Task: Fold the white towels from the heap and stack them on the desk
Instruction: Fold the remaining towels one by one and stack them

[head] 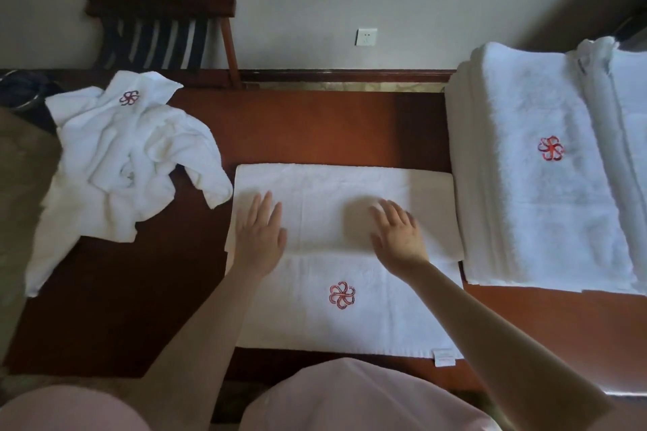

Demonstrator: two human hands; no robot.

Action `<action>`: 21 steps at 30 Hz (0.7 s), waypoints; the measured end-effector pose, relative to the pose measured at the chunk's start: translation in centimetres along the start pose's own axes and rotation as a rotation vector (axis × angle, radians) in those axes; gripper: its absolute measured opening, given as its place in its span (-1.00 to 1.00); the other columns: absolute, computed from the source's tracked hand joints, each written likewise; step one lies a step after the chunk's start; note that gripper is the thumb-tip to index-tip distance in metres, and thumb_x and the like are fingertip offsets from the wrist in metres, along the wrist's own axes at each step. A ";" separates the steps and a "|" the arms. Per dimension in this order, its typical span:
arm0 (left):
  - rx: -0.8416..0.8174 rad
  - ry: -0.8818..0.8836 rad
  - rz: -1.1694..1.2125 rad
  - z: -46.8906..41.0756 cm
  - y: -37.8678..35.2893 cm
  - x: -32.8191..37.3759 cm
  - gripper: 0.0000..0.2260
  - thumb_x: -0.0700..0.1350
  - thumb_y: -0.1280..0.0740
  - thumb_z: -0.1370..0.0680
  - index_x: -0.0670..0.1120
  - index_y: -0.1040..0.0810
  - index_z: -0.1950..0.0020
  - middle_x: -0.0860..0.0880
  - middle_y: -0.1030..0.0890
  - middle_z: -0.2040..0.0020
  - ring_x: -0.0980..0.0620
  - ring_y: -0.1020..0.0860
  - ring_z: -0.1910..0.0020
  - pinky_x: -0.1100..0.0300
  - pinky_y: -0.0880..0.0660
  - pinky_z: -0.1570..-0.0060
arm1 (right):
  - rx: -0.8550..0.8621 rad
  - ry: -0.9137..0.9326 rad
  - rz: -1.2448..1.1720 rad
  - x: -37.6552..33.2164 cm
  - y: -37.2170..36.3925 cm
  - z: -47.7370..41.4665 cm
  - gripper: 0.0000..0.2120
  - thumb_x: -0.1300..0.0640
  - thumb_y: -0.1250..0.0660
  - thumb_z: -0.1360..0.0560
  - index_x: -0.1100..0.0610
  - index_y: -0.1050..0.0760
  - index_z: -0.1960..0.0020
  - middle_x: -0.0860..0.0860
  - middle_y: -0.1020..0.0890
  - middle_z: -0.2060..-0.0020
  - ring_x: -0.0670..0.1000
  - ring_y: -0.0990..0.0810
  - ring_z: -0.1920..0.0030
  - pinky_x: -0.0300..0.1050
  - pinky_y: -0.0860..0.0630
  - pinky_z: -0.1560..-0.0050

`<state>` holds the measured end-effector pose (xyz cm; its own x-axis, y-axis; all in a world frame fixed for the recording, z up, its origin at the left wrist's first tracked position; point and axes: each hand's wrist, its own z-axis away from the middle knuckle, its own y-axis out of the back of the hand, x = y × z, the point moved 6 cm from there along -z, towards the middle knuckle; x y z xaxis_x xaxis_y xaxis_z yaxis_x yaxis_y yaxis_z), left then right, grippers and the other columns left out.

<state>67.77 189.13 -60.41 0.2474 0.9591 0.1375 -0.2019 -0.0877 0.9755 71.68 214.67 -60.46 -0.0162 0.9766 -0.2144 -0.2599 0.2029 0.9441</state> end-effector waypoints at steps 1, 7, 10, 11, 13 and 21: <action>-0.004 -0.025 0.006 0.5 0.0 0.9 -0.58 -0.06 -0.19 -0.60 -0.18 -0.38 -0.43 -0.17 -0.21 -0.53 -0.19 -0.12 -0.52 -0.22 -0.11 -0.41 | 0.037 0.024 -0.021 -0.4 0.4 0.7 -0.54 0.11 -0.19 -0.56 0.11 -0.28 -0.45 0.11 -0.30 -0.45 0.12 -0.22 -0.47 0.03 -0.18 -0.41; 0.046 -0.114 0.049 5.0 -0.2 4.8 -0.63 -0.13 -0.33 -0.54 -0.23 -0.48 -0.32 -0.24 -0.39 -0.41 -0.24 -0.32 -0.43 -0.18 -0.32 -0.34 | 0.136 0.154 -0.142 -2.2 0.4 5.6 -0.63 0.21 -0.27 -0.50 0.15 -0.46 -0.30 0.10 -0.53 -0.20 0.14 -0.49 -0.19 0.03 -0.43 -0.15; 0.065 -0.166 0.071 7.7 -0.7 5.8 -0.66 -0.17 -0.40 -0.48 -0.24 -0.54 -0.23 -0.23 -0.52 -0.24 -0.24 -0.49 -0.24 -0.10 -0.46 -0.18 | 0.079 0.201 -0.153 -2.5 -1.0 8.6 -0.64 0.17 -0.25 -0.53 0.15 -0.44 -0.33 0.09 -0.55 -0.18 0.13 -0.51 -0.16 0.02 -0.44 -0.16; 0.060 -0.187 0.074 8.6 -1.1 6.0 -0.68 -0.17 -0.39 -0.48 -0.24 -0.55 -0.21 -0.21 -0.53 -0.21 -0.22 -0.50 -0.21 -0.07 -0.47 -0.14 | 0.059 0.210 -0.146 -2.6 -1.5 9.7 -0.63 0.15 -0.24 -0.54 0.14 -0.43 -0.34 0.08 -0.55 -0.19 0.12 -0.51 -0.17 0.02 -0.44 -0.18; 0.010 -0.218 0.075 10.3 -2.1 6.2 -0.71 -0.14 -0.33 -0.52 -0.22 -0.54 -0.21 -0.17 -0.52 -0.20 -0.16 -0.49 -0.19 -0.01 -0.48 -0.11 | 0.012 0.212 -0.120 -2.5 -2.8 12.0 -0.62 0.07 -0.22 -0.55 0.11 -0.42 -0.35 0.06 -0.55 -0.21 0.10 -0.50 -0.20 0.01 -0.42 -0.22; -0.235 -0.293 0.066 16.7 -5.4 4.4 -0.51 0.18 -0.29 -0.51 -0.08 -0.43 -0.33 -0.04 -0.36 -0.36 -0.04 -0.35 -0.31 0.07 -0.39 -0.22 | -0.172 0.106 0.077 -2.0 -7.0 18.9 -0.48 -0.18 -0.18 -0.52 0.01 -0.31 -0.41 -0.01 -0.35 -0.39 0.07 -0.30 -0.38 0.00 -0.27 -0.37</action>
<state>85.75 189.33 -62.20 0.4804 0.8326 0.2755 -0.4297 -0.0504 0.9016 91.82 212.62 -61.86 -0.1415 0.9740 -0.1772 -0.4146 0.1042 0.9040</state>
